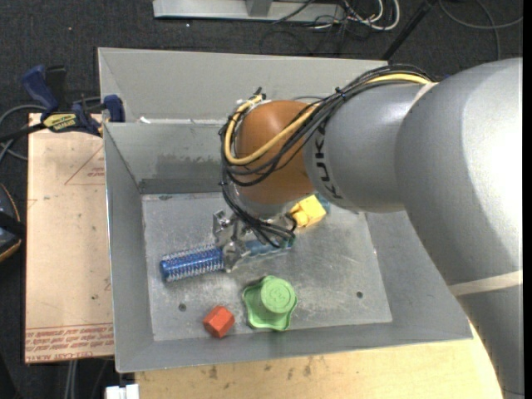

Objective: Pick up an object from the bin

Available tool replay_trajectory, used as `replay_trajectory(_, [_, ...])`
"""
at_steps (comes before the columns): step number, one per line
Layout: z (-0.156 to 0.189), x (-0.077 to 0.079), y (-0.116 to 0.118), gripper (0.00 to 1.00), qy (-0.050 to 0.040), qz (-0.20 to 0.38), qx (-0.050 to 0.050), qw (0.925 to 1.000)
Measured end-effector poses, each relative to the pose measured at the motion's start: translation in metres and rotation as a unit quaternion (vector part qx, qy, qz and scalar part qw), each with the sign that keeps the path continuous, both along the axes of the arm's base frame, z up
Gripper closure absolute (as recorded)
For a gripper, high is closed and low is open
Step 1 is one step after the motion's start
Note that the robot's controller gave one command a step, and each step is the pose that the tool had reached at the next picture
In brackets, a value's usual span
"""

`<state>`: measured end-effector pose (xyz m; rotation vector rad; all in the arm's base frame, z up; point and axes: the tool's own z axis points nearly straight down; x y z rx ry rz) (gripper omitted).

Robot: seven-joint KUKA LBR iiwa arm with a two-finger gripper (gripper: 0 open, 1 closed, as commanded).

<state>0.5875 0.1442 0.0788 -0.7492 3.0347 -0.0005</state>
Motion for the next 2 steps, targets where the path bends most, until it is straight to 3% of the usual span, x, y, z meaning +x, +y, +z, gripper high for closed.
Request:
replay_trajectory(1, [0.007, 0.001, 0.001, 1.0, 0.0057, -0.001, -0.001, 1.0])
replay_trajectory(2, [0.032, 0.001, 0.001, 1.0, 0.0059, -0.002, -0.001, 1.0])
